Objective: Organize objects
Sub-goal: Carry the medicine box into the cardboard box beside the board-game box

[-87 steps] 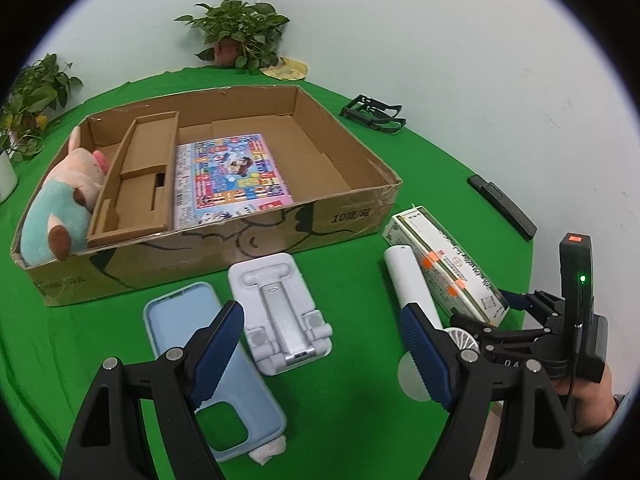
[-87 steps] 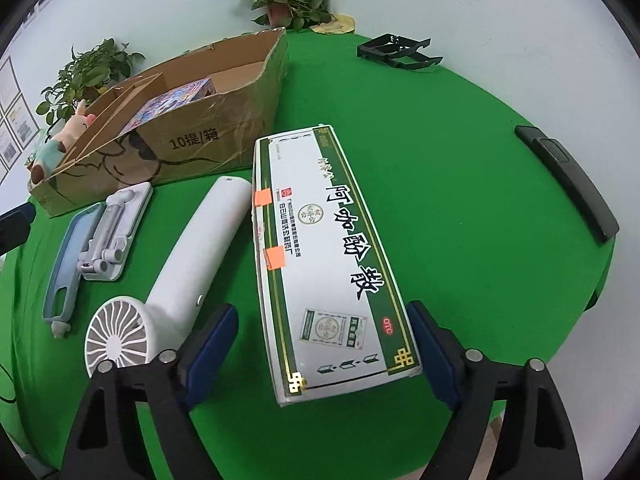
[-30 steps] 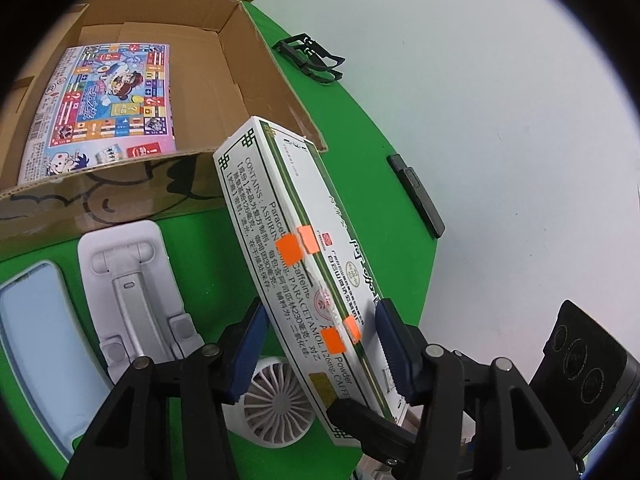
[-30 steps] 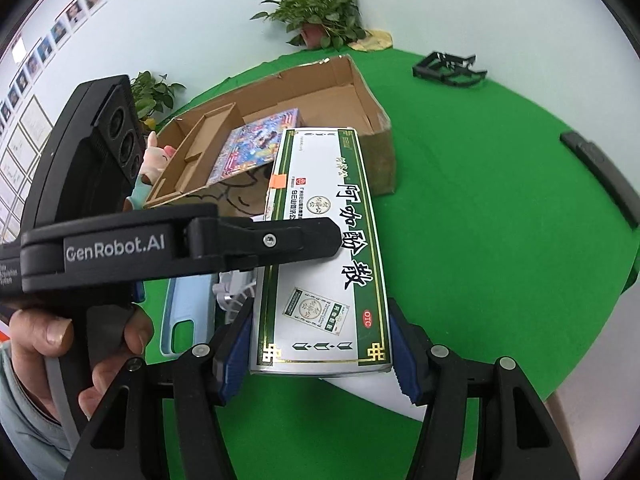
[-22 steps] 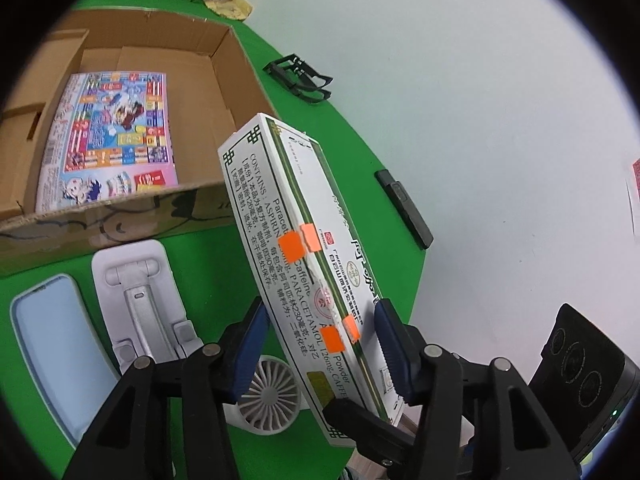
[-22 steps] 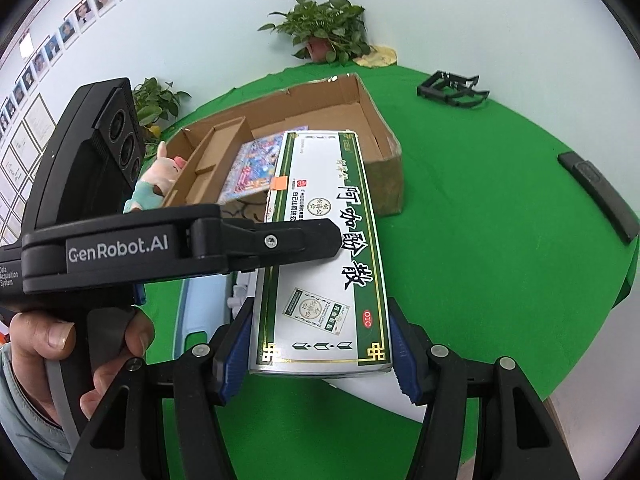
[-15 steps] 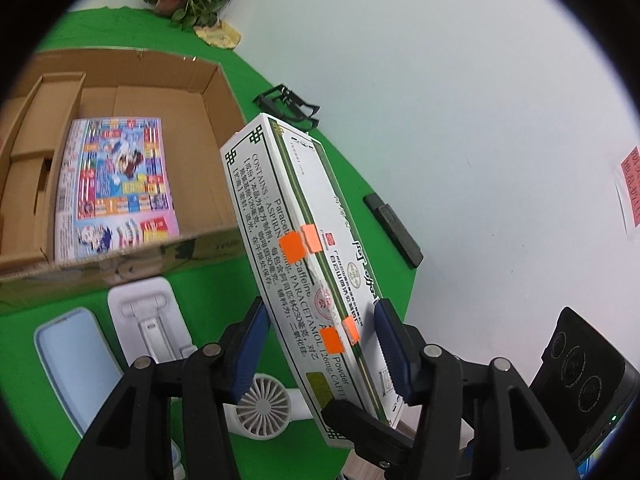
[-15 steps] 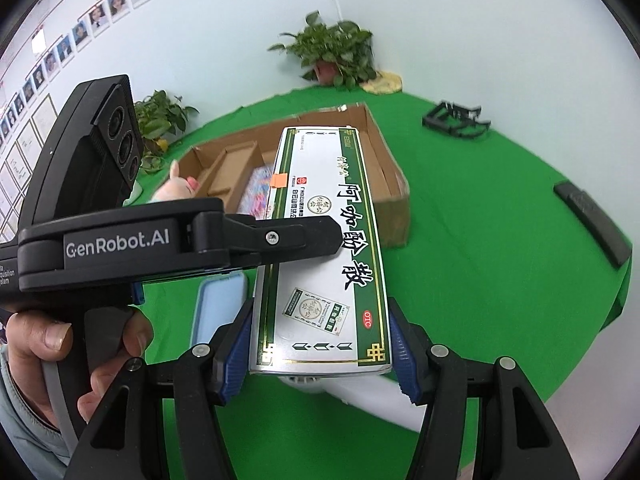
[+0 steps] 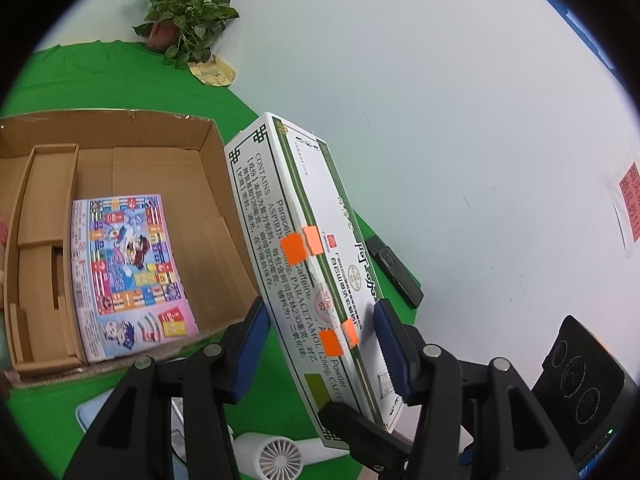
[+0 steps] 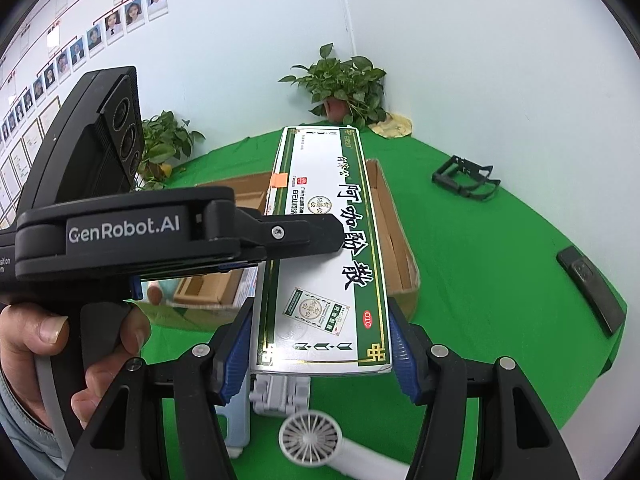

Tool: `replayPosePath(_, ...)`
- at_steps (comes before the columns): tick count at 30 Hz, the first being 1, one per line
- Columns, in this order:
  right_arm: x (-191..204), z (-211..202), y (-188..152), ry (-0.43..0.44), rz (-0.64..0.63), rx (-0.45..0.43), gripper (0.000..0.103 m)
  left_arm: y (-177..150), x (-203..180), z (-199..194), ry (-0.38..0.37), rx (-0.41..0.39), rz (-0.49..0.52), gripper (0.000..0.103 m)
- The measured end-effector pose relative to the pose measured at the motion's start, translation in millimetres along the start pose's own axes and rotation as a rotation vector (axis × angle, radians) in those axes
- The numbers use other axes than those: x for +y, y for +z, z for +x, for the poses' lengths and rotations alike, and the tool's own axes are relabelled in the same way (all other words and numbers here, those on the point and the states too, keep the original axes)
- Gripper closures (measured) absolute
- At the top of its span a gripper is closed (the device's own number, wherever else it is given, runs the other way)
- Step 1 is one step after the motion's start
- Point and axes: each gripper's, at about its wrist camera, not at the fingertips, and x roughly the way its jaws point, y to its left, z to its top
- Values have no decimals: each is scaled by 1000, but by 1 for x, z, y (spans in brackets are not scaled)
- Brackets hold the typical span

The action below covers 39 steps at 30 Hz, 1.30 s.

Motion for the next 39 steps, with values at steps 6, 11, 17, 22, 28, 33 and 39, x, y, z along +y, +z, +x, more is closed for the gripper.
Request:
replayPosePath(6, -10, 28, 26, 11, 6, 4, 45, 21, 13, 10, 6, 2, -8, 51)
replayPosePath(11, -20, 60, 46, 24, 10, 38, 45, 39, 37, 31, 23, 20, -39, 51)
replayPosePath(17, -39, 114, 56, 43, 24, 124, 45, 49, 68, 62, 36, 68, -116, 51)
replayPosePath(22, -53, 151, 59, 67, 48, 178, 45, 56, 87, 85, 64, 98, -155, 51)
replayPosePath(28, -66, 191, 58, 84, 89, 245, 45, 60, 109, 112, 93, 149, -203, 51)
replayPosePath(33, -76, 216, 47, 99, 135, 290, 45, 60, 122, 131, 123, 206, -226, 51)
replayPosePath(39, -75, 227, 34, 85, 142, 317, 45, 60, 130, 139, 142, 250, -247, 49)
